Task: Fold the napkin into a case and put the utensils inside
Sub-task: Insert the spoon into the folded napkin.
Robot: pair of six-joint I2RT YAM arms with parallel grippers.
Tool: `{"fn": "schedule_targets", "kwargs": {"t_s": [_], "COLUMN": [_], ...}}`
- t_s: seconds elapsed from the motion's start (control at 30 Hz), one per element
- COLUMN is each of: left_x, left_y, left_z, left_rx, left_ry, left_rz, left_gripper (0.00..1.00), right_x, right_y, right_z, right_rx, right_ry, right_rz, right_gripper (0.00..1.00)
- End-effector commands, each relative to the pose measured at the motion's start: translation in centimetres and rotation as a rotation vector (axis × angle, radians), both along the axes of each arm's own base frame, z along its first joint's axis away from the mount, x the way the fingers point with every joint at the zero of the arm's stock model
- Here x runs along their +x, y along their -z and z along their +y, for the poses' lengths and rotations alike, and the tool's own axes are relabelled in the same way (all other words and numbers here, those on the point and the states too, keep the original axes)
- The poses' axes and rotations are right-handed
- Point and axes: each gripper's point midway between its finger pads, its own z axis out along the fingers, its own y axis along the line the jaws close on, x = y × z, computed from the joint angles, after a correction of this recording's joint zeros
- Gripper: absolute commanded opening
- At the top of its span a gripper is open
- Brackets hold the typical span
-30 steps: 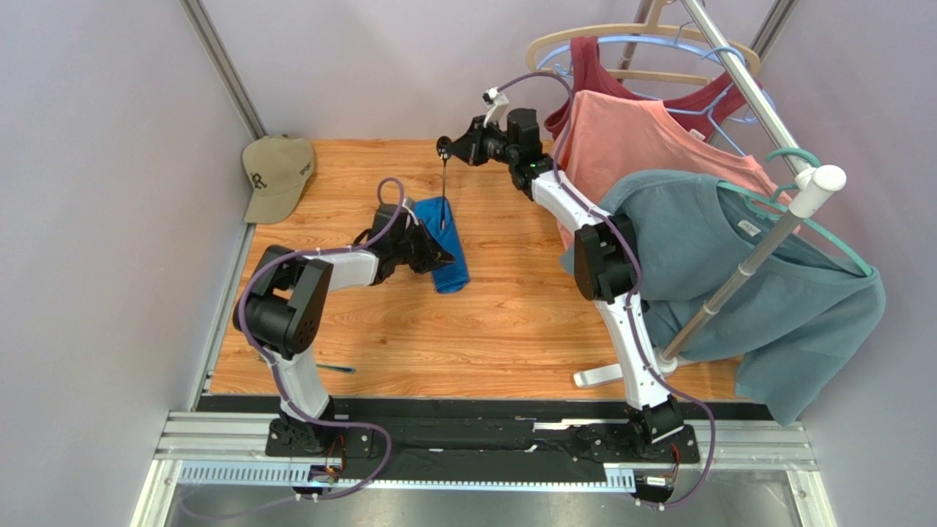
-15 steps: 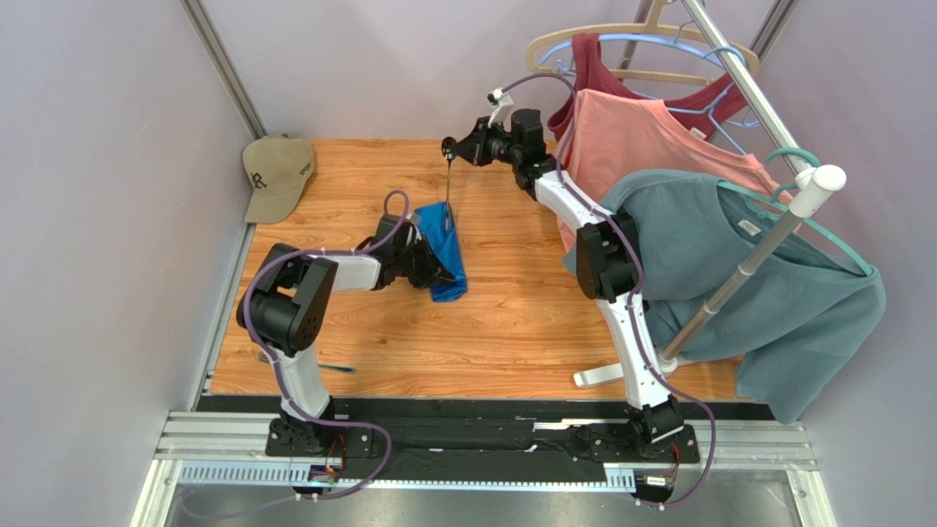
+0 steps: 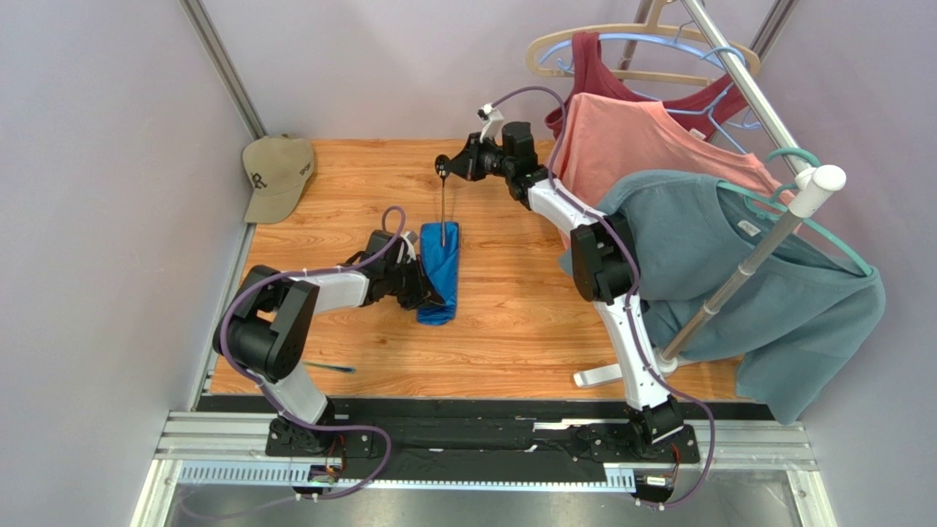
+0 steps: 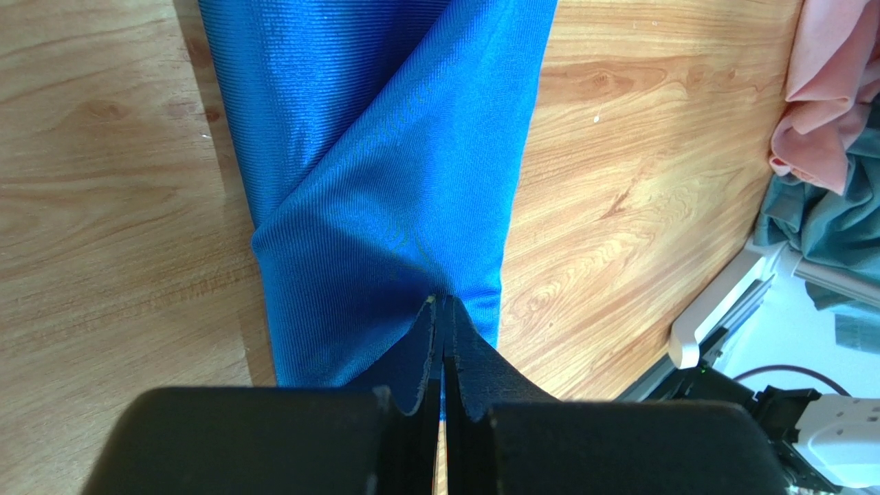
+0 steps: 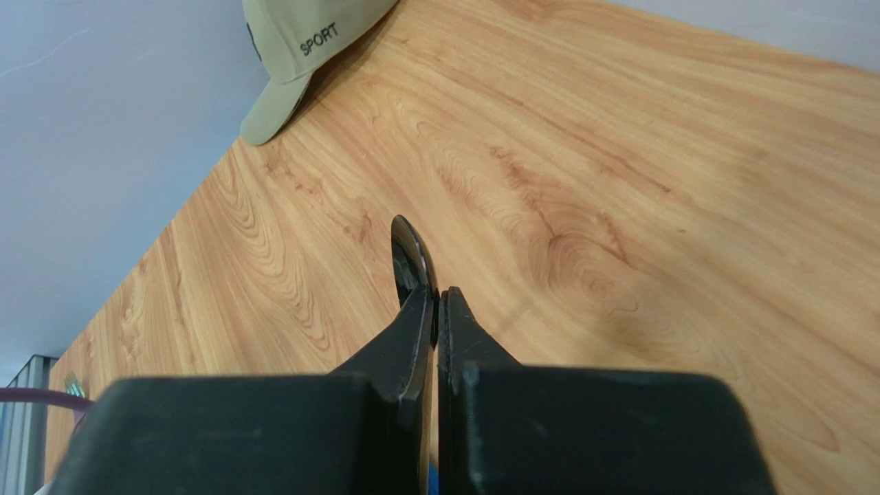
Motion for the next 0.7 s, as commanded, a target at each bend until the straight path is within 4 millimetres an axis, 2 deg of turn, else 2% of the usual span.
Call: {"fn": "schedule_targets", "kwargs": {"t_s": [0.0, 0.2, 0.23, 0.27, 0.37, 0.53, 0.63, 0.67], "left_x": [-0.1, -0.1, -0.1, -0.2, -0.1, 0.0, 0.2, 0.5], "left_y": [-0.1, 0.4, 0.4, 0.5, 0.4, 0.2, -0.8, -2.0], "left_z": [-0.2, -0.2, -0.2, -0.2, -0.3, -0.3, -0.6, -0.6], "left_rx": [0.001, -0.004, -0.005, -0.005, -0.011, -0.014, -0.019, -0.018], "left_ry": [0.033, 0.024, 0.022, 0.022, 0.017, 0.020, 0.037, 0.038], "left_rz": [-0.019, -0.007, -0.007, -0.005, -0.009, -0.019, -0.041, -0.057], "left_gripper": [0.00, 0.00, 0.00, 0.00, 0.00, 0.00, 0.02, 0.04], "right_x": [-1.4, -2.6, -3.1, -3.3, -4.1, -5.8, -6.5, -6.6], "right_y": [-5.9, -4.5, -3.2, -3.6, -2.2, -1.9, -1.3, -0.8], "right_z": [0.7, 0.5, 0.4, 0.3, 0.1, 0.0, 0.1, 0.1], "right_rx": [0.058, 0.048, 0.032, 0.029, 0.024, 0.030, 0.034, 0.029], "right_ry": [-0.033, -0.043, -0.041, -0.039, -0.040, -0.050, -0.052, -0.052], "right_rz": [-0.099, -0.024, 0.004, -0.004, 0.045, 0.091, 0.107, 0.118], "right_gripper": [0.00, 0.00, 0.00, 0.00, 0.00, 0.00, 0.00, 0.00]}}
